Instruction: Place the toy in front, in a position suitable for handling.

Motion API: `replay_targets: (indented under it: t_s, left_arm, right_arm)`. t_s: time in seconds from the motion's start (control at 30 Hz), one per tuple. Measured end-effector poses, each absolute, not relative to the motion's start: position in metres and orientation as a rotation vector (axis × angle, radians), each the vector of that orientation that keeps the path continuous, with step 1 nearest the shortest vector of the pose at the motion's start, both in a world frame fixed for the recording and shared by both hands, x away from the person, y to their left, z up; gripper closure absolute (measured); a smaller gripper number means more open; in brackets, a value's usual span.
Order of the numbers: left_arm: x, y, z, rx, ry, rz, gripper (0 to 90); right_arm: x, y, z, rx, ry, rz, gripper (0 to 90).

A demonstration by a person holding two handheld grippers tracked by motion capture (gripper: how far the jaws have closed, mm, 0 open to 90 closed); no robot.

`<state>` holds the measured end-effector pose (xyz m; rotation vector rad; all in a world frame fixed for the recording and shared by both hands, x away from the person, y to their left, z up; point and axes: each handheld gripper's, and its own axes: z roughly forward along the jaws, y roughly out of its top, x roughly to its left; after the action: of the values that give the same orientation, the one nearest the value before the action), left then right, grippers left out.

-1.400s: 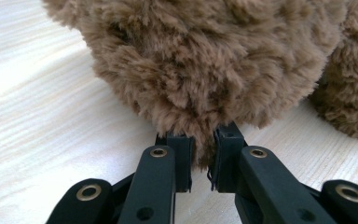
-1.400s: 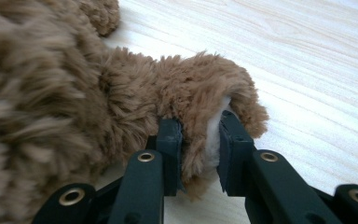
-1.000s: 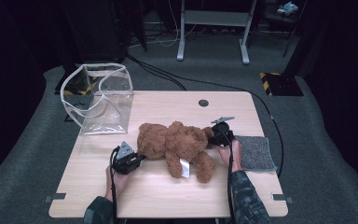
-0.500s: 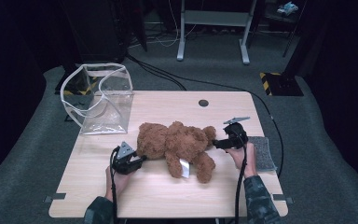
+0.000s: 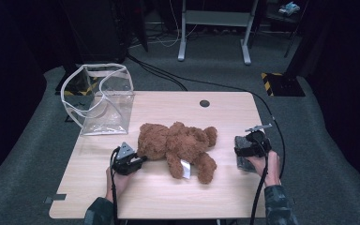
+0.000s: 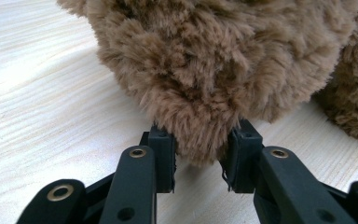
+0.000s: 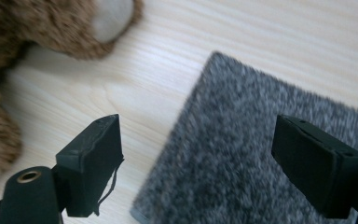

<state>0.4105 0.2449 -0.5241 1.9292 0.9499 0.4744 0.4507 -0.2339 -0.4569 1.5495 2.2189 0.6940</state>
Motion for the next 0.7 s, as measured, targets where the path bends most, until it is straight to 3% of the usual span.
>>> replay_targets:
  t_s: [0.7]
  left_arm:
    - [0.411,0.245,-0.524,1.932,0.953,0.469,72.0]
  right_arm:
    - [0.452,-0.251,-0.495,1.629,2.180,0.621,35.2]
